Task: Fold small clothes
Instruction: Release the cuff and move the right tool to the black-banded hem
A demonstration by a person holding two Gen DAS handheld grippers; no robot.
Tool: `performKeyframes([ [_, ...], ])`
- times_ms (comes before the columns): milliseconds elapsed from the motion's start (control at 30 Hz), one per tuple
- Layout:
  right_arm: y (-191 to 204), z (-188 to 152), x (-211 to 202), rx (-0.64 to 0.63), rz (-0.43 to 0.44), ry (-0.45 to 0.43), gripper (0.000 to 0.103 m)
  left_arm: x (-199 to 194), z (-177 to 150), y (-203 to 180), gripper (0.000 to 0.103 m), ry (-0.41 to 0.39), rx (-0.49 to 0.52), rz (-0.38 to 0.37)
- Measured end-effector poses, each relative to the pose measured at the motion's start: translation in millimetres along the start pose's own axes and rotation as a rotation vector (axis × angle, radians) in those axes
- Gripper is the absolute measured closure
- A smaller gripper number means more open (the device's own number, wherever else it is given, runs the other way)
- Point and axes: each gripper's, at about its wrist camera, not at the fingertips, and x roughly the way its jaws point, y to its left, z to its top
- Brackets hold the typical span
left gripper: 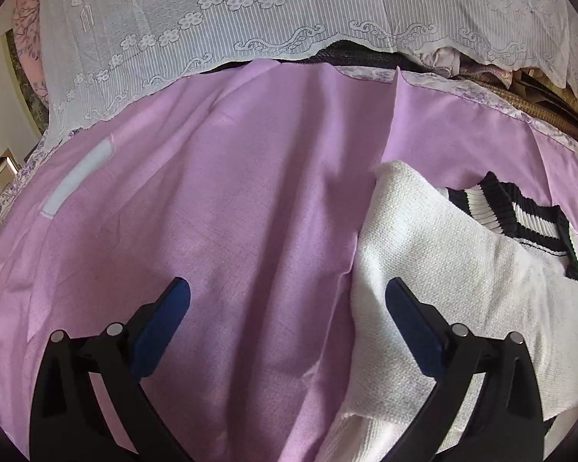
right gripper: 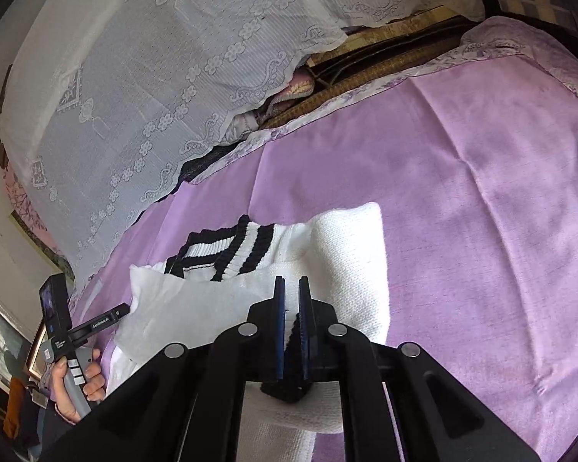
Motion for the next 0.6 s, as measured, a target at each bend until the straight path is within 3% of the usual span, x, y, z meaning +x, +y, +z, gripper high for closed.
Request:
performKeyframes([
  [100, 0.5, 6.1, 28.0, 0.01, -0.055, 0.069, 0.095, -2.0, -8.6, -7.3, 0.004, 0.004, 0.037, 0.019],
  [200, -0.5, 1.8, 61.7, 0.025, -0.054, 0.154, 0.094, -1.3, -13.6, -8.9, 0.004, 0.007, 0.045, 0.035],
  [300, 1.6, 6.8, 59.1, 0.026, 0.006, 0.146, 0.093, -0.6, -15.2, -1.2, 0.004, 0.022, 0.009, 0.009],
  [367, -2.5, 10.0, 43.5, 0.058, 0.042, 0.086, 0.094, -3.8, -17.0, 4.3, 0.004, 0.024, -0.017, -0.012],
  [467, -3.5, 16.4, 25.1, 0.032, -0.011, 0.029, 0.094, -12.7, -19.1, 6.8, 0.004, 0.007, -0.019, -0.011],
  [533, -9.1, 11.4, 38.8, 0.015, -0.086, 0.098, 0.093, -8.0, -22.4, 3.3, 0.004, 0.039, 0.008, 0.006],
  [567, -15.4, 5.5, 49.8, 0.018, -0.08, 0.151, 0.094, -2.6, -25.1, 1.7, 0.004, 0.067, 0.021, 0.007],
  [600, -17.4, 2.3, 48.5, 0.018, -0.065, 0.123, 0.094, -0.2, -27.4, 1.6, 0.004, 0.075, 0.02, 0.007],
])
